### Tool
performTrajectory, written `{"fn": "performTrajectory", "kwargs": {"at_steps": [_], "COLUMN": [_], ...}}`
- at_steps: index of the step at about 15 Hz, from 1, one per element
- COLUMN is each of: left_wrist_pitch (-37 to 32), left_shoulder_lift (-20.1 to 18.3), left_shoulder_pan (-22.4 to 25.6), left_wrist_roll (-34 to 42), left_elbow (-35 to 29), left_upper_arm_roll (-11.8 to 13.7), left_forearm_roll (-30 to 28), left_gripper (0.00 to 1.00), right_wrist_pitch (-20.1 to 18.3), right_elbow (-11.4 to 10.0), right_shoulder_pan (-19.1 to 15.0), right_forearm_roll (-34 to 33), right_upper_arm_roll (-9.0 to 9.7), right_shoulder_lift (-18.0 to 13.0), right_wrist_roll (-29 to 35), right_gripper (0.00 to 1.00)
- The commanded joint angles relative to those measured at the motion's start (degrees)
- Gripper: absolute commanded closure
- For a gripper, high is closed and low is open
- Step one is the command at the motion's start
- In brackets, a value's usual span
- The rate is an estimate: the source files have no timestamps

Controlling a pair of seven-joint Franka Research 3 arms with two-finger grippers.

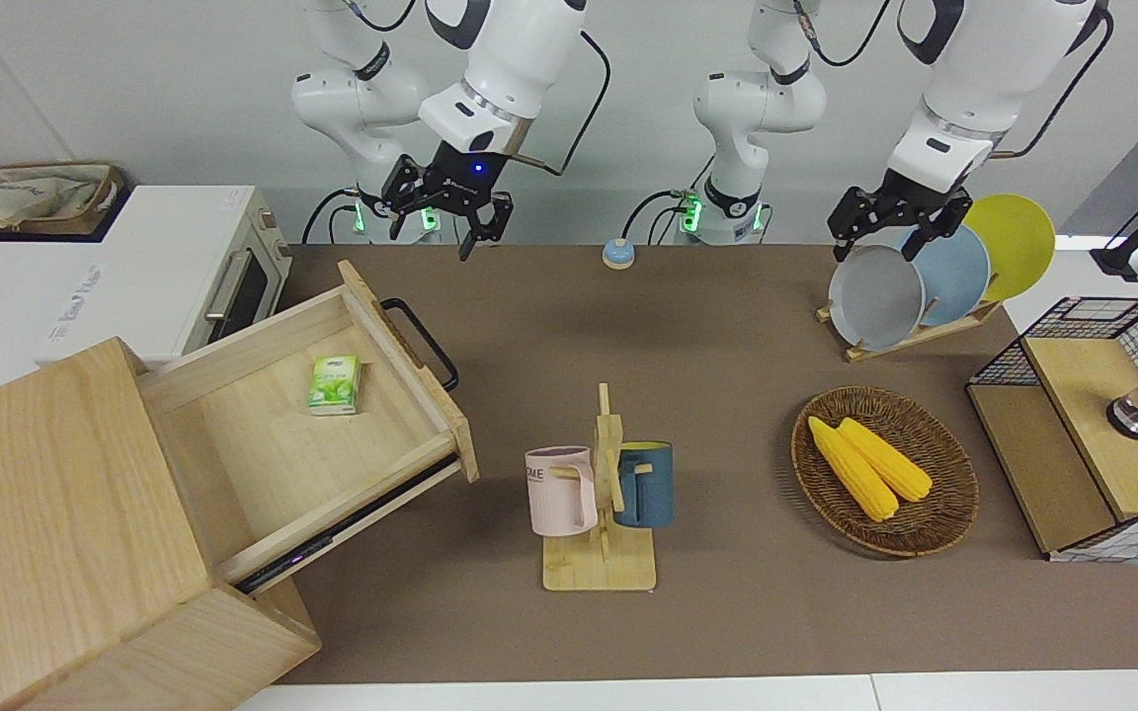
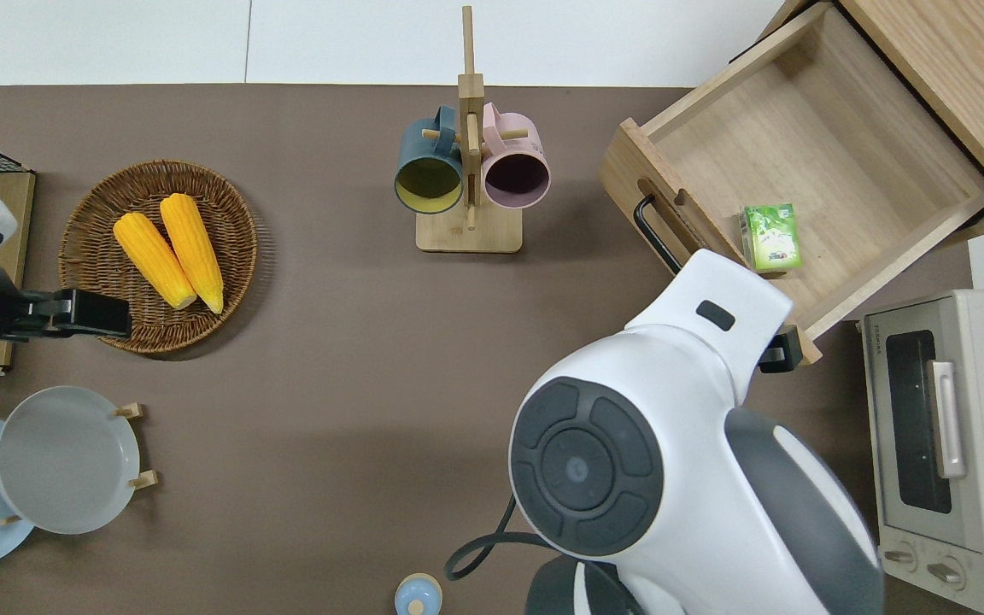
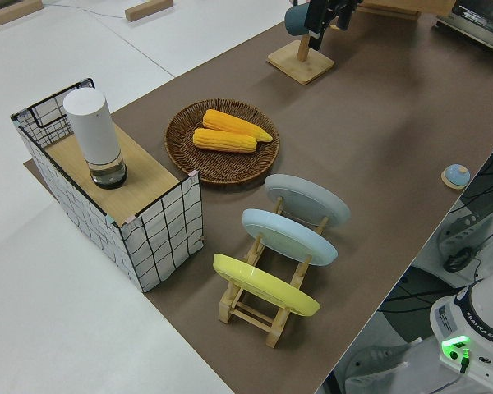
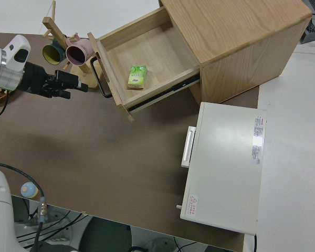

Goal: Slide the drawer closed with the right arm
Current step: 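Move the right gripper toward the black handle of the open drawer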

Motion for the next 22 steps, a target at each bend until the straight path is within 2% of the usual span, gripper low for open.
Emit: {"fn": "performTrajectory", "kwargs": {"at_steps": [1,3,4,5,8,9,13,16,18,22], "left_wrist_pitch": [-0.7,-0.8,-0.7,-0.8,-0.8,-0.7,-0.7,-0.8,-0.8,-0.8], "left_shoulder_lift": [-0.5,-0.5,-0.5,-0.5,-0.5,-0.5,-0.5,-0.5,-0.5,-0.5], "left_shoulder_pan": [-0.1,-0.1,-0.1,-0.1,-0.1,-0.1,-0.1,-0.1,-0.1,-0.1], "left_wrist_roll": [0.1,0.1,0.1,0.1,0.1,0.1,0.1,0.1,0.1,0.1], "left_elbow": [0.1,0.1,0.1,0.1,0.1,0.1,0.1,0.1,0.1,0.1], "left_upper_arm_roll": [0.2,0.2,0.2,0.2,0.2,0.2,0.2,0.2,0.2,0.2], "left_forearm_roll": [0.7,0.7,0.7,0.7,0.7,0.7,0.7,0.7,0.7,0.7], "left_gripper": [0.00,0.00,0.00,0.00,0.00,0.00,0.00,0.00,0.00,0.00], "right_wrist_pitch": [0.2,-0.1,-0.3,-0.6,-0.9,-1.0,-3.8,-4.0,-5.7,-8.3], "right_elbow": [-2.2,-3.3,-4.1,-5.3,-10.7,-11.8,-13.8,-14.4,-14.4,-15.9], "right_shoulder_pan": [1.8,2.7,3.4,4.3,6.2,6.4,7.0,7.0,7.0,7.8], "right_forearm_roll": [-8.0,-12.5,-14.5,-17.5,-26.8,-28.9,-39.3,-43.3,-46.8,-54.8], "right_upper_arm_roll": [2.26,4.20,4.38,4.38,4.47,4.47,4.47,4.38,4.38,4.03], "right_shoulder_lift": [1.8,4.0,4.9,5.6,8.1,8.7,11.1,11.9,13.3,15.6], "right_wrist_roll": [4.1,10.2,11.8,13.1,20.1,21.8,22.2,22.0,22.1,22.1], "right_gripper": [0.009,0.009,0.009,0.009,0.009,0.011,0.011,0.013,0.019,0.034]}}
